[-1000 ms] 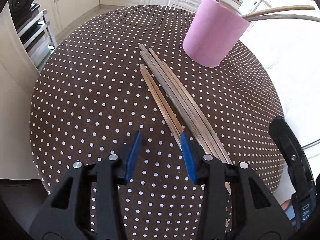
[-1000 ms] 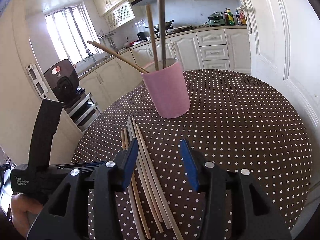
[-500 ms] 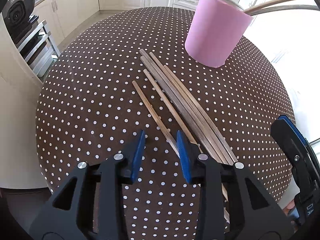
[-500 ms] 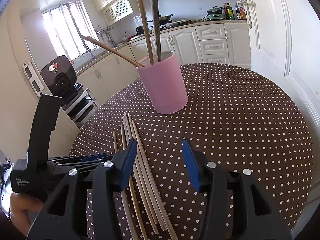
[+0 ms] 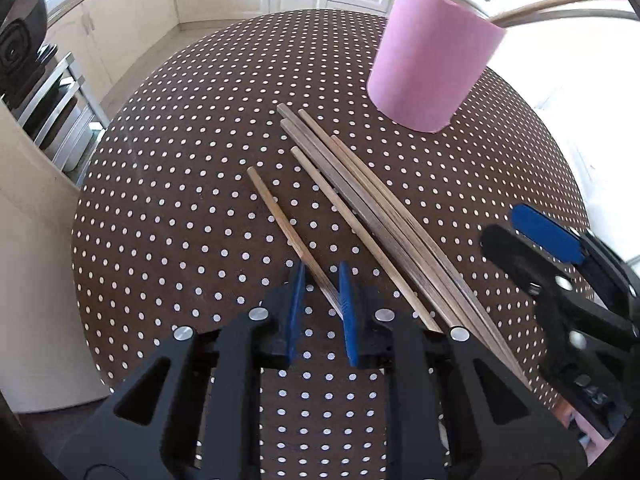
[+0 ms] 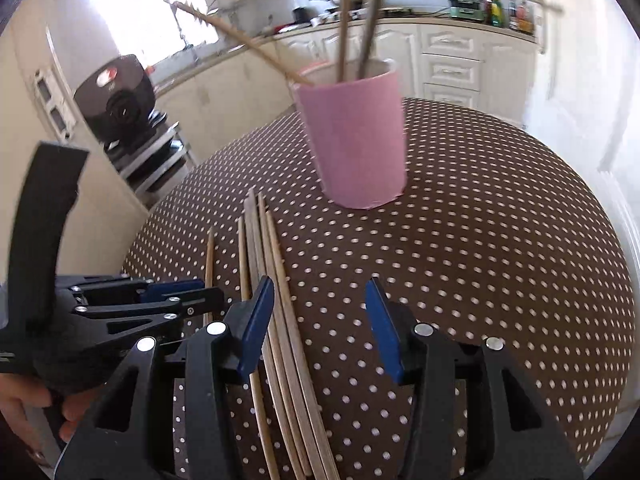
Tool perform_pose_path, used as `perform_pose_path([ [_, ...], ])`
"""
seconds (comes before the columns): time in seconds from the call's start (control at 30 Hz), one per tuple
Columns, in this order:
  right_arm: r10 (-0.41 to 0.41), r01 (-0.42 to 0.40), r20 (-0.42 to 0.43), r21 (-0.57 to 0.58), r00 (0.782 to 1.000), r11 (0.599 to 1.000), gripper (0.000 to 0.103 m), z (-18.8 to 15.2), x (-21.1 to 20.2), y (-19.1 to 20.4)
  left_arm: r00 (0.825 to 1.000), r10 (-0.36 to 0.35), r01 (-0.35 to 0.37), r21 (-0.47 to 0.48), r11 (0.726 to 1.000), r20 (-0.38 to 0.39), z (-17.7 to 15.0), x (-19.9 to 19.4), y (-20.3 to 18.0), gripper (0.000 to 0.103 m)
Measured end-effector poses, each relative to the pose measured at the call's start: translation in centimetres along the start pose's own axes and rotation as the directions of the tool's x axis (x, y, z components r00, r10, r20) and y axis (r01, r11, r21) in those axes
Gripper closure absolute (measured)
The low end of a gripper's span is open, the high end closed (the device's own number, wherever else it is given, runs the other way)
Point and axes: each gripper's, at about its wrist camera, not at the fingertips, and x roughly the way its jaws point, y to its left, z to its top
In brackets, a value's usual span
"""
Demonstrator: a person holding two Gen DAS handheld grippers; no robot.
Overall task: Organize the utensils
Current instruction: 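Move both open tools back down toward the chopstick pile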
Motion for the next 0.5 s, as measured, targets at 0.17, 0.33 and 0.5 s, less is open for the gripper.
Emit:
perform_pose_path([
  [0.17, -0.006, 0.003, -0.048, -0.066, 0.999, 0.998, 0.082, 0.2, 1.8, 1.0, 1.000, -0.018, 0.018, 0.003, 1.000, 0.009, -0.5, -0.4, 1.1, 0.085],
  [0.33, 0.001, -0.012, -0.094, -0.119, 0.996, 0.993, 0.084, 0.3, 3.1, 1.8, 1.000, -0.014, 0.013, 0.022, 1.000, 0.002, 0.1, -0.5, 0.9, 0.085],
  [0.5, 0.008, -0.022, -0.102, -0.131, 0.995, 0.991, 0.087, 0.5, 3.6, 2.1, 1.000, -0.012, 0.012, 0.035, 0.999, 0.005, 0.6, -0.3, 0.7, 0.085],
])
